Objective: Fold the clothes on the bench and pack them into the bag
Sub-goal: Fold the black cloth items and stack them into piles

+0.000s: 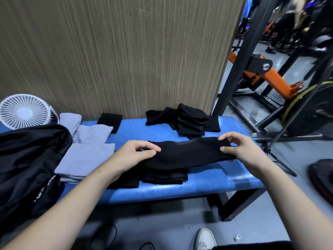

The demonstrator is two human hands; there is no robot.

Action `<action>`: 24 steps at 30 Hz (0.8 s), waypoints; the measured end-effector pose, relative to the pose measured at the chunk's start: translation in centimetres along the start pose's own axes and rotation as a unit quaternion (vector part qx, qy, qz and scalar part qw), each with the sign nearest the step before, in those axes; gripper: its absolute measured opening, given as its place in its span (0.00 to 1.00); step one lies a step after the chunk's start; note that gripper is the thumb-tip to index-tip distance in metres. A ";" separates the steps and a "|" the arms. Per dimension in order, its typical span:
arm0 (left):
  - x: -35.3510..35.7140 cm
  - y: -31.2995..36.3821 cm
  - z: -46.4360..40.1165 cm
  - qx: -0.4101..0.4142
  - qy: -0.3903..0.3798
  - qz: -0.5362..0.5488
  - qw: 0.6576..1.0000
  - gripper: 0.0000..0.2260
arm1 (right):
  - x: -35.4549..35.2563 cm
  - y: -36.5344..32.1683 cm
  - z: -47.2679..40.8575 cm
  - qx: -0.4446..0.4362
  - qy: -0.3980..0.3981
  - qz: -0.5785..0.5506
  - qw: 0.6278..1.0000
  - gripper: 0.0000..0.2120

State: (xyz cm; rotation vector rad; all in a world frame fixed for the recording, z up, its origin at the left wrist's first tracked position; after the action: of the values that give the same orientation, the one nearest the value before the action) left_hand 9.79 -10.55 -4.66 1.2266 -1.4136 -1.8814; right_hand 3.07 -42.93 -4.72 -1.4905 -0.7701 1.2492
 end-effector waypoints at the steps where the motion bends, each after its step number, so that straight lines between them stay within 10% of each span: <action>1: 0.2 -0.3 -0.1 -0.003 0.009 -0.011 1.000 0.07 | 0.1 0.1 0.1 0.010 -0.007 0.030 0.999 0.12; 9: 1.2 -2.1 -1.0 -0.001 0.036 -0.157 0.987 0.07 | 1.2 2.3 -0.2 0.072 -0.048 0.217 0.972 0.09; 24: 1.2 -2.6 -1.5 0.002 0.038 -0.164 0.986 0.08 | 8.9 -4.2 0.5 -0.001 -0.115 -0.112 0.987 0.08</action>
State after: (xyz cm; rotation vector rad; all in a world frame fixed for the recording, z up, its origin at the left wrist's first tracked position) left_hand 10.88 -11.32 -7.59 1.5956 -1.2336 -2.0163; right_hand 5.45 -33.46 -3.56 -1.2344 -1.0620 1.2601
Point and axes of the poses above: each hand's wrist, its own z-axis away from the middle knuckle, its own x-axis out of the palm, y = z × x, the point moved 6 cm from there along -z, towards the middle knuckle, and after that the axes turned 1 degree about z, right-handed, at the moved point
